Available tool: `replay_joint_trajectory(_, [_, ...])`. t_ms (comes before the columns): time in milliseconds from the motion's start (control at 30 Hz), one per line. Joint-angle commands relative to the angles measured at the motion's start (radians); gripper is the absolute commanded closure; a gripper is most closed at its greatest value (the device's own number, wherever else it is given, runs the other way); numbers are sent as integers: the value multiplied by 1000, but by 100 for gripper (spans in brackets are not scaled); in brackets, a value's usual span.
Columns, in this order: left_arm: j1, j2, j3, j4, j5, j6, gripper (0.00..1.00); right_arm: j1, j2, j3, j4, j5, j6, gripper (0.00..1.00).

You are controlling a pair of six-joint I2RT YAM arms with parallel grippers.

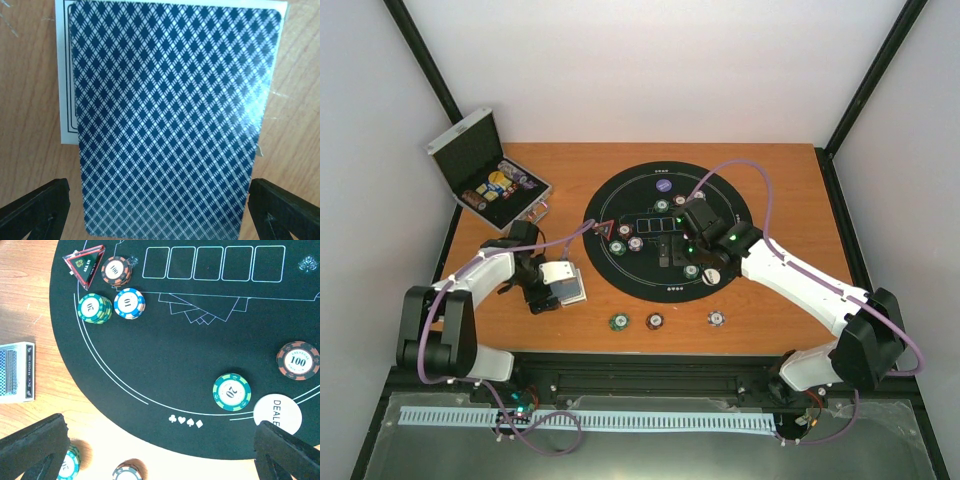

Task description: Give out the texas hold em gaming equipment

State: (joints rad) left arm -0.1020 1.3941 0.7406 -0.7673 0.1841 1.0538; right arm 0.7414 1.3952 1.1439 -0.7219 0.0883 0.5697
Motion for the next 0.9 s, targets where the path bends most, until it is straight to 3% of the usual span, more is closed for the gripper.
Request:
replay_joint_trajectory(0, [-5,21,0,36,4,7,0,13,9,22,0,-9,16,0])
replay_joint_trajectory(867, [-6,52,-38,98,50,19,2,14,6,-12,24,-32,35,0])
